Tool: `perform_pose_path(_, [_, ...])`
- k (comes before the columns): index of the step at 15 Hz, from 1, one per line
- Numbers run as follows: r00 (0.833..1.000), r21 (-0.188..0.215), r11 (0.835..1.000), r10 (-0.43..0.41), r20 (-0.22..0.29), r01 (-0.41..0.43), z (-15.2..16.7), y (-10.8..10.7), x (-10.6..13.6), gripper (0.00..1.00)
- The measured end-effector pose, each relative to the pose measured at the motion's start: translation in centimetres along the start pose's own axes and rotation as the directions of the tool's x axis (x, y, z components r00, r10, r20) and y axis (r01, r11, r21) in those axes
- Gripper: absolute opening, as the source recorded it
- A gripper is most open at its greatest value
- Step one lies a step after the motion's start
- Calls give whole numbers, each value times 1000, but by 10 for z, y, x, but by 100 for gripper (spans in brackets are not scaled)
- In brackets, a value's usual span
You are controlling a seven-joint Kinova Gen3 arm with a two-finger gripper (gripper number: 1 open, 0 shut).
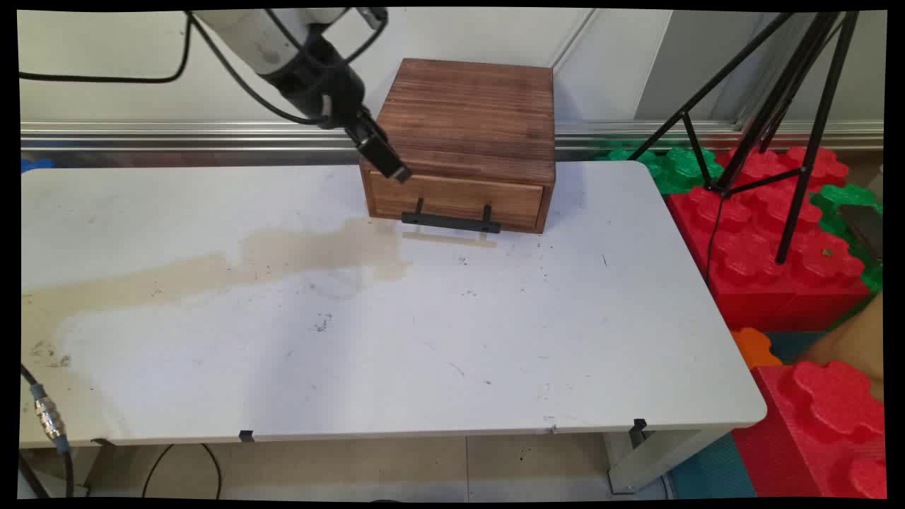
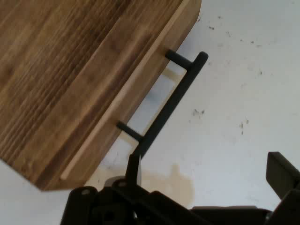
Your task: Open the drawer
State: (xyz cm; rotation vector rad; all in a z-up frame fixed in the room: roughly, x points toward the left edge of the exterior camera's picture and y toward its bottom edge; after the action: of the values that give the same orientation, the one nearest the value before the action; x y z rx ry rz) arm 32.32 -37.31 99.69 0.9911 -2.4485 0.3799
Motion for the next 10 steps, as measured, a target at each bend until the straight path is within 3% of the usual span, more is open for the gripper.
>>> perform_pose_path(10, [1000,-41,999,27,-16,-28,59,-8,26,100])
